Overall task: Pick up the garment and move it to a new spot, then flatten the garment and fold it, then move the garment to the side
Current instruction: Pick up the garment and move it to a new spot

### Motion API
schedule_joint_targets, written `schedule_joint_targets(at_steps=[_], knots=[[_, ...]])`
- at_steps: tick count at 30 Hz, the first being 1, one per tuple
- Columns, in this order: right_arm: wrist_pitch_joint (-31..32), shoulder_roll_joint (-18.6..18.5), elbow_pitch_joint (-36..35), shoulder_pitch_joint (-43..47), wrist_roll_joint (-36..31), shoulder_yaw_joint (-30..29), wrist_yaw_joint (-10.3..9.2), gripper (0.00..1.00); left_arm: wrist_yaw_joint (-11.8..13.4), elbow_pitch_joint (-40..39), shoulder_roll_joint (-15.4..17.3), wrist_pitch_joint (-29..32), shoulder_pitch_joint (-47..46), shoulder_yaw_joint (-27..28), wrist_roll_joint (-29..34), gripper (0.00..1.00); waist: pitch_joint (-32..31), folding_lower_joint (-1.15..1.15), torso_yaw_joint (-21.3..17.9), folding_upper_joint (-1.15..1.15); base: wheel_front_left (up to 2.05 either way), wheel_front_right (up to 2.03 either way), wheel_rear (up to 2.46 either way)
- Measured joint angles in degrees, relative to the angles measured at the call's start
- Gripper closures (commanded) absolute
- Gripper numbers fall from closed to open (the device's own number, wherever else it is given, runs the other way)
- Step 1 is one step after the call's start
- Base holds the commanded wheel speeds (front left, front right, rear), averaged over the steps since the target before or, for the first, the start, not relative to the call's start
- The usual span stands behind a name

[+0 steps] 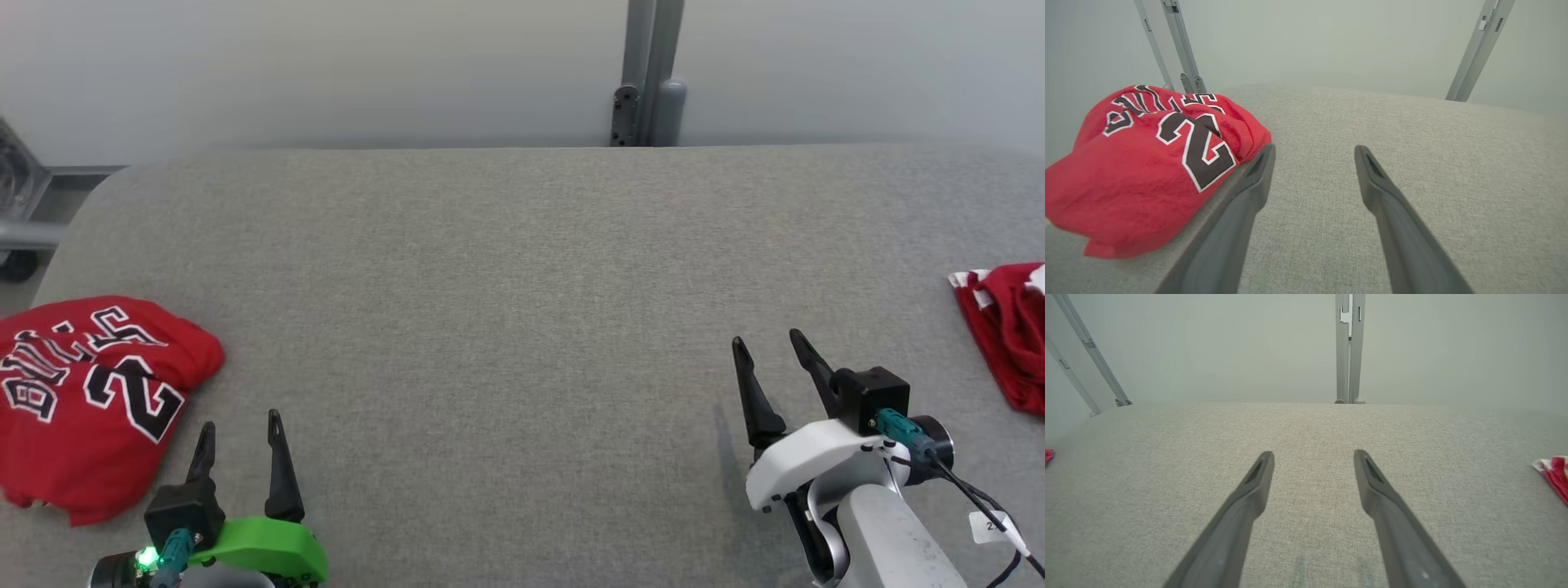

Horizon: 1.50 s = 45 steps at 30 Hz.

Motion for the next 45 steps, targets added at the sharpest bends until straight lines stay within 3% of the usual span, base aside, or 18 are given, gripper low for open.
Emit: schedule_joint_targets(at_steps=[18, 24, 30, 41, 45], knots=[[0.0, 0.1, 0.3, -0.2, 0.3, 4.3, 0.00, 0.00, 0.3, 0.1, 0.0, 0.0, 2.4, 6.3, -2.7, 0.00, 1.7, 0.00, 17.8, 0.00, 0.00, 0.00, 0.00], [0.0, 0.1, 0.5, -0.6, 0.3, 5.0, 0.00, 0.00, -0.1, 0.0, 0.1, 0.0, 2.7, 8.2, -3.2, 0.00, 1.8, 0.00, 21.4, 0.00, 0.00, 0.00, 0.00], [0.0, 0.1, 0.3, -1.2, -1.2, 5.3, 0.00, 0.00, -1.3, 1.3, 0.1, 0.0, 1.0, 9.6, -5.2, 0.00, 3.3, 0.00, 21.3, 0.00, 0.00, 0.00, 0.00], [0.0, -1.1, -2.1, -4.8, -5.4, 4.0, 0.00, 0.00, -2.8, 8.9, 0.1, 0.0, -13.7, 13.4, -6.1, 0.00, 10.4, 0.00, 17.6, 0.00, 0.00, 0.00, 0.00], [0.0, -2.1, -3.6, -6.0, -5.8, 4.7, 0.00, 0.00, -4.5, 12.9, 0.4, 0.0, -19.0, 15.0, -4.6, 0.00, 13.3, 0.00, 16.1, 0.00, 0.00, 0.00, 0.00]])
